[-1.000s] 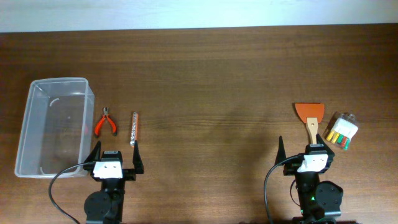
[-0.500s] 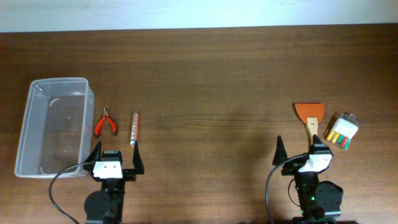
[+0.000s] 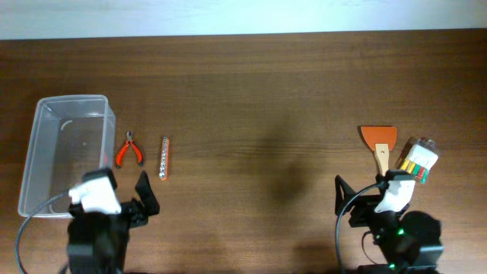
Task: Pack container
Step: 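Move the left gripper down to the clear container's right wall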
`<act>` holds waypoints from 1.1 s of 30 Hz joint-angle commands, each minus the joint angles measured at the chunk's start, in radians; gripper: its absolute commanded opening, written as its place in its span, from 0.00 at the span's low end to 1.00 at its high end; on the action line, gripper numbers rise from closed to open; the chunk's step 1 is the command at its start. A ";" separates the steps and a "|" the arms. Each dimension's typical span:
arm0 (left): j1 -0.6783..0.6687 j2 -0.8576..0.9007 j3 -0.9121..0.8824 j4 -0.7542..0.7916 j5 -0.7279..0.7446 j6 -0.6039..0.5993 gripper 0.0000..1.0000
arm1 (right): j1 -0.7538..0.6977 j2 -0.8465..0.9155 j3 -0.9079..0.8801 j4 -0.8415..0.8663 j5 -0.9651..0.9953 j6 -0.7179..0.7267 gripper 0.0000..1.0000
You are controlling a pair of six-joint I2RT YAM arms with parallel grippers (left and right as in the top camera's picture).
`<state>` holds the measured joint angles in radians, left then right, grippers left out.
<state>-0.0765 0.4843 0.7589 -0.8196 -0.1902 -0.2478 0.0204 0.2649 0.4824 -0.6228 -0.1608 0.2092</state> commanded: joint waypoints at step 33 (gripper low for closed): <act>0.477 0.581 0.452 -0.493 0.011 -0.463 0.99 | 0.151 0.881 0.612 -0.444 -0.017 -0.221 0.99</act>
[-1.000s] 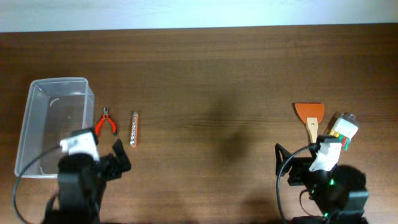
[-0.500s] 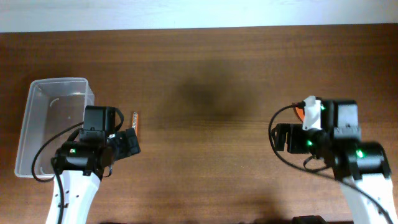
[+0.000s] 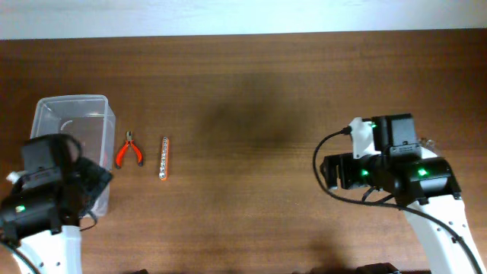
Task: Pack container
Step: 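Move the left gripper down to the clear container's right wall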
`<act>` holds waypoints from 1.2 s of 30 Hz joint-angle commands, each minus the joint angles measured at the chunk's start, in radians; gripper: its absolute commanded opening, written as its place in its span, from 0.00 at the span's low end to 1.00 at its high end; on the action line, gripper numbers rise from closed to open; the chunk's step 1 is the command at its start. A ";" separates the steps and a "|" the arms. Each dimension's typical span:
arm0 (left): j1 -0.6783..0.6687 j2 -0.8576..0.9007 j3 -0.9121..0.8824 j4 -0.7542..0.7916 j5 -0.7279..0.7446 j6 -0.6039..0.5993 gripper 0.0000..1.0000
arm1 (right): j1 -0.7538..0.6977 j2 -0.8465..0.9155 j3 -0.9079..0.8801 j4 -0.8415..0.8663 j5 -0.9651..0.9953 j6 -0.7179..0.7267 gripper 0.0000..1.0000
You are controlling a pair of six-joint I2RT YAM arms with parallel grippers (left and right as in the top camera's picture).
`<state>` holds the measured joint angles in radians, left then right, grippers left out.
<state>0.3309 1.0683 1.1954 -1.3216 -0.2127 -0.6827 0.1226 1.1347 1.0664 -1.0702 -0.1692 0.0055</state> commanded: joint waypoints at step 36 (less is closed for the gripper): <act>0.352 0.482 -0.117 0.262 -0.003 -0.192 0.99 | 0.069 0.031 0.028 0.003 0.031 -0.028 0.99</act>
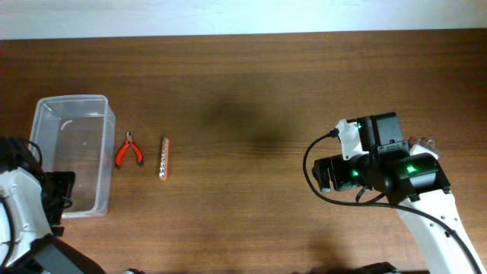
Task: Pack container
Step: 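Move the left gripper down to the clear container's right wall, then grasp the clear container's wall with the left gripper and lift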
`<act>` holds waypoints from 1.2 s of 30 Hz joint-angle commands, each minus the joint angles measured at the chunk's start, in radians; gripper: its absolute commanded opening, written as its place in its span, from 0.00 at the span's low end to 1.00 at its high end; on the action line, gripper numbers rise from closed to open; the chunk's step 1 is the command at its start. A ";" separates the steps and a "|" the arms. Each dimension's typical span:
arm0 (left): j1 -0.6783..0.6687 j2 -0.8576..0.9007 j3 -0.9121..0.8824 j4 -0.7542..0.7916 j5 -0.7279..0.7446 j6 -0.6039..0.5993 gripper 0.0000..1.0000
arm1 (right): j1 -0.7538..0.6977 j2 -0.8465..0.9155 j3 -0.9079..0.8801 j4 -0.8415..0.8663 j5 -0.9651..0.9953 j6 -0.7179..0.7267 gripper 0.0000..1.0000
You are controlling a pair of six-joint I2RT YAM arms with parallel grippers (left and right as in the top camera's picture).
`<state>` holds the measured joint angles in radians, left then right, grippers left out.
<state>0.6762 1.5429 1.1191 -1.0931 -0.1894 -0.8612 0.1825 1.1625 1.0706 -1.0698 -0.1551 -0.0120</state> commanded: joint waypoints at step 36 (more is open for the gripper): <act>0.007 0.068 -0.197 0.293 -0.069 -0.013 0.72 | 0.009 0.003 0.024 -0.010 0.016 -0.010 0.98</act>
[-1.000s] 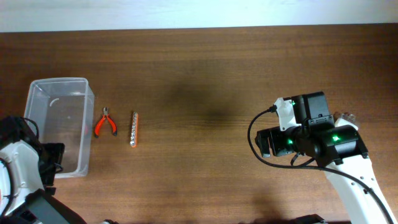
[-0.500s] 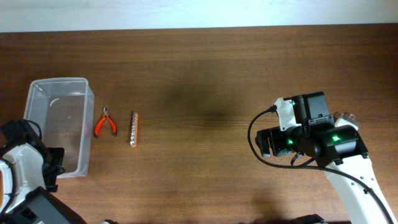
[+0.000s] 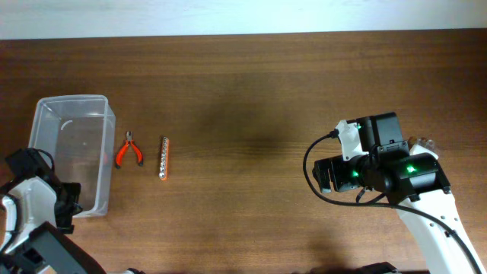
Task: Pack container
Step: 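Grasp the clear container's wall with the left gripper and lift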
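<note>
A clear plastic container (image 3: 70, 154) stands at the table's left edge with nothing visible inside. To its right lie red-handled pliers (image 3: 129, 150) and a slim studded metal bar (image 3: 163, 157). My left arm (image 3: 36, 199) hangs over the container's near left corner; its fingers are not distinguishable. My right arm (image 3: 377, 167) hovers over the right side of the table, its dark front end (image 3: 325, 173) pointing left, and its fingers are hidden from above. Only a pale edge of something (image 3: 421, 142) peeks out behind that arm.
The brown wooden table (image 3: 243, 91) runs to a white wall strip along the far edge. A black cable (image 3: 310, 169) loops off the right arm's front. Both arms' white links reach in from the near edge.
My left arm has shifted slightly right and nearer, now overlapping the container's near left corner. The right arm, container, pliers and bar are where they were.
Both arms first sat folded at the near edge, with an orange scraper and a battery pack visible at right. Then both were raised, the right arm covering those two items. The left arm then stood at the far left, and now by the container's corner.
</note>
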`<act>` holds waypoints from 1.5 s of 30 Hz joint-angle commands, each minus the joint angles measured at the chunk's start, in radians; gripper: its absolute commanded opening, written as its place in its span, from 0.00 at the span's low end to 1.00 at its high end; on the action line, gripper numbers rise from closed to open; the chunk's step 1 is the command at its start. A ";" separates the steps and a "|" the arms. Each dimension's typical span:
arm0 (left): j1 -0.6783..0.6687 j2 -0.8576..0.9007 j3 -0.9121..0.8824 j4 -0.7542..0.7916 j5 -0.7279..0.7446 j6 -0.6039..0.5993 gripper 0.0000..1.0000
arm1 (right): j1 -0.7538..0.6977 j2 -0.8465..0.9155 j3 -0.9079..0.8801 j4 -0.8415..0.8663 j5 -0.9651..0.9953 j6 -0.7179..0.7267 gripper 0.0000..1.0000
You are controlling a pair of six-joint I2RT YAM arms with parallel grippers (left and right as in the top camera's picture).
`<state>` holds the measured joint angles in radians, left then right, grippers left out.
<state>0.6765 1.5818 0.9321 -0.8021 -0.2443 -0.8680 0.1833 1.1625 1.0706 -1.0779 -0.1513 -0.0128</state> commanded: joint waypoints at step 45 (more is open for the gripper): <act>0.007 0.035 -0.010 -0.001 0.104 -0.006 0.04 | 0.008 0.003 0.024 -0.008 0.031 -0.010 0.99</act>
<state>0.6823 1.6043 0.9321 -0.7952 -0.1719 -0.8753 0.1833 1.1625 1.0706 -1.0863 -0.1402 -0.0132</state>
